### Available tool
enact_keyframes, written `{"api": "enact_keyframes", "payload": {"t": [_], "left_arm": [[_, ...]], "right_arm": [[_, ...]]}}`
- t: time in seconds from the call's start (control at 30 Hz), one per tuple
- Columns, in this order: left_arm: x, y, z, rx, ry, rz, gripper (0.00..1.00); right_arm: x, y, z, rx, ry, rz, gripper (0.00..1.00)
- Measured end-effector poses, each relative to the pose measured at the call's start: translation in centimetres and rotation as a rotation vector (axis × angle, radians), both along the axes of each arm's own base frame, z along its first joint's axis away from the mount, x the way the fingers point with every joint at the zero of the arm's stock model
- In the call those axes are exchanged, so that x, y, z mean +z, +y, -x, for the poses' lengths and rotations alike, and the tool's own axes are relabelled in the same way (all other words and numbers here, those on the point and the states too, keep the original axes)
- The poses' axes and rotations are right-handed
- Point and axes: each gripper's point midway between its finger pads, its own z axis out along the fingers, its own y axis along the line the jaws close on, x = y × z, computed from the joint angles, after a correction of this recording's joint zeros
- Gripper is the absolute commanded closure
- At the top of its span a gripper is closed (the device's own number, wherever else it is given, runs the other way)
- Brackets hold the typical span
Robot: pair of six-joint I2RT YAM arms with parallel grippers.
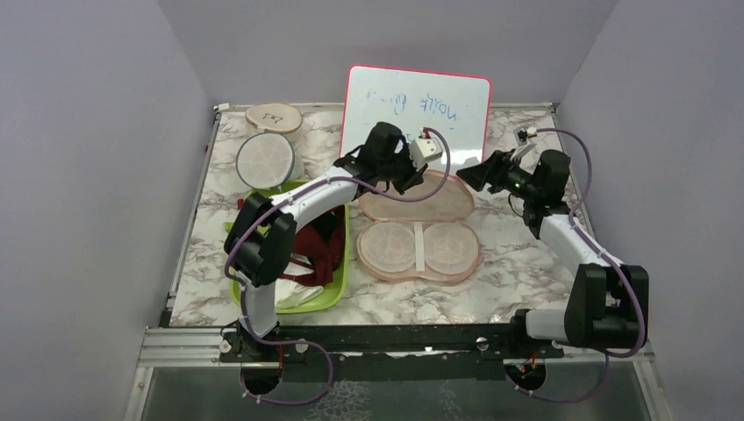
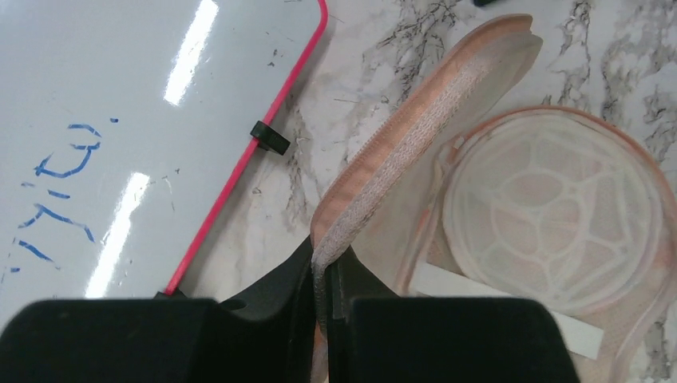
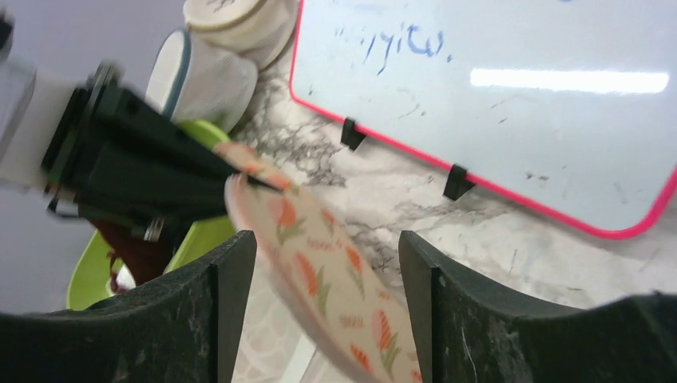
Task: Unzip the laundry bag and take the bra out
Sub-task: Close the laundry bag at the center of the board.
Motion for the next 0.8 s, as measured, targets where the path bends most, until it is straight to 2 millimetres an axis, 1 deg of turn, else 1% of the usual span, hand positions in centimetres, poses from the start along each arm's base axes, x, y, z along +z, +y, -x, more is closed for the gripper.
{"api": "enact_keyframes", "payload": {"t": [0.1, 0.23, 0.3, 0.4, 0.53, 0.6, 0.8], "left_arm": [[0.9, -0.4, 2.0, 0.063, -0.016, -0.008, 1.0], [2.0, -1.3, 5.1, 0.102, -0.042, -0.006, 1.0], [1.7, -1.6, 7.3, 0.103, -0.027, -0.007, 0.99], [0.5, -2.0, 10.7, 0.086, 0.028, -0.013, 0.97], [-1.2, -1.6, 13.5, 0.086, 0.084, -0.029, 0.89], [-1.9, -1.4, 14.7, 0.086, 0.111, -0.035, 0.83], [-3.6, -0.6, 17.3, 0.104, 0.205, -0.041, 0.63]], "right_arm": [[1.9, -0.9, -0.7, -0.068, 0.008, 0.022, 0.33], [3.4, -1.4, 0.0, -0.111, 0.031, 0.044, 0.33], [4.3, -1.7, 0.6, -0.125, 0.037, 0.054, 0.33], [6.1, -1.8, 1.3, -0.134, 0.014, 0.068, 0.33], [7.9, -1.8, 1.9, -0.131, -0.02, 0.08, 0.33], [7.9, -1.8, 2.1, -0.129, -0.017, 0.086, 0.33], [6.3, -1.8, 2.8, -0.114, 0.046, 0.109, 0.33]]}}
